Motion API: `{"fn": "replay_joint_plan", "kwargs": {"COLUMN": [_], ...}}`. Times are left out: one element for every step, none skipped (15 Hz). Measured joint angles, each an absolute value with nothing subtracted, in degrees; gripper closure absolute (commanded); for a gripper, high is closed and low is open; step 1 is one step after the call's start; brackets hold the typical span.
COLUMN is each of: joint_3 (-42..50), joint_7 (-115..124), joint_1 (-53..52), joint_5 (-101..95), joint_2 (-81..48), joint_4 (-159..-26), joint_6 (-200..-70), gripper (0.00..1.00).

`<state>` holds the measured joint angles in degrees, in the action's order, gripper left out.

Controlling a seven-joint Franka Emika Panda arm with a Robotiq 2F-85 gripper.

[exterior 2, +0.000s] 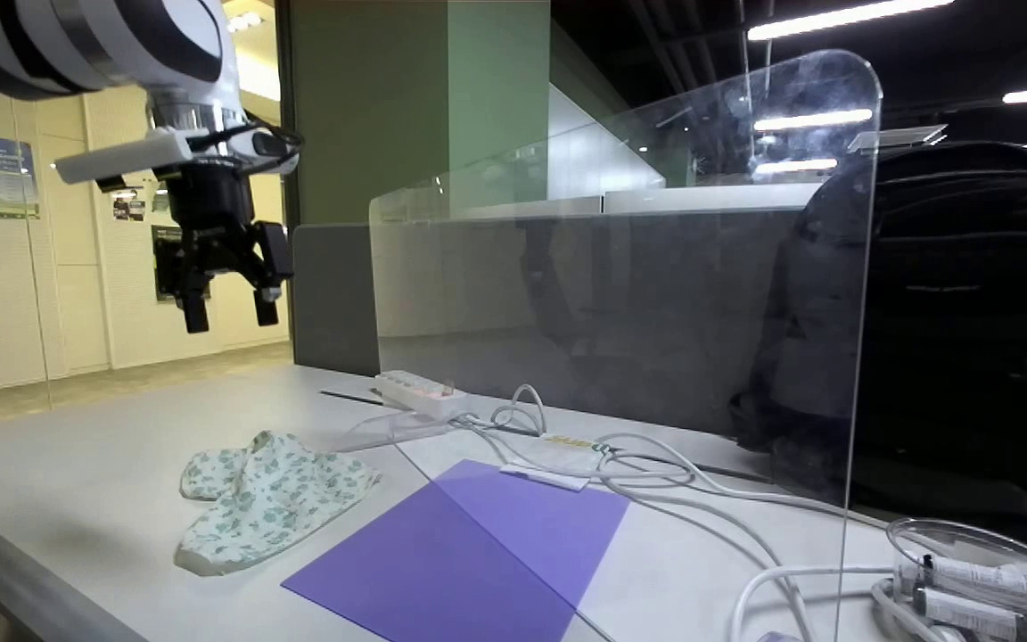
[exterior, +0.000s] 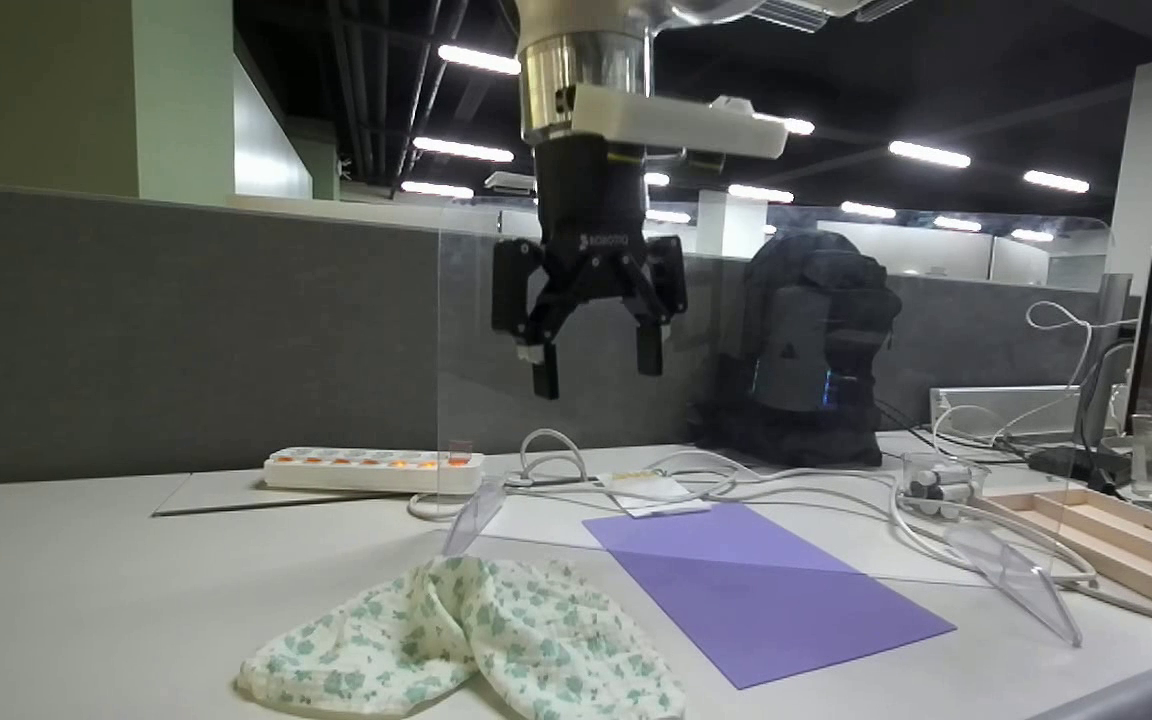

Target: Hang the cloth on the transparent screen

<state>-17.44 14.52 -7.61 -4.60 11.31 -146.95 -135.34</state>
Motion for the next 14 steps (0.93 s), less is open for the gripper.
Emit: {"fn": "replay_joint_plan", "kwargs": {"joint_3": [-17.4, -17.33, -17.26, -17.07, -16.76, -16.4, -15.88, -15.31, -14.74, -14.19, -13.8, -13.58, -13.51, -13.48], "joint_7": [14.51, 14.52, 14.52, 14.52, 14.52, 14.52, 14.52, 14.52, 14.52, 14.61, 14.62, 14.6, 14.6, 14.6], "joint_1": [-7.62, -7.62, -7.62, -7.68, -7.84, -8.02, -8.34, -8.74, -9.21, -9.76, -10.21, -10.55, -10.71, -10.79], "joint_5": [-5.05, -5.76, -6.44, -7.14, -7.87, -8.54, -9.32, -10.11, -10.33, -10.08, -9.64, -9.08, -8.95, -8.94], "joint_2": [8.99, 6.63, 4.38, 2.03, -0.18, -2.35, -4.39, -6.28, -8.08, -9.79, -11.24, -12.55, -13.42, -13.89], "joint_4": [-146.77, -146.46, -146.04, -145.39, -144.59, -143.66, -142.7, -141.69, -140.64, -139.47, -138.4, -137.4, -136.76, -136.37], "joint_6": [-136.66, -138.02, -139.32, -140.58, -141.78, -143.3, -144.92, -146.32, -147.09, -146.7, -145.58, -144.61, -144.21, -144.09], "gripper": [0.0, 0.0, 0.0, 0.0, 0.0, 0.0, 0.0, 0.0, 0.0, 0.0, 0.0, 0.0, 0.0, 0.0]}}
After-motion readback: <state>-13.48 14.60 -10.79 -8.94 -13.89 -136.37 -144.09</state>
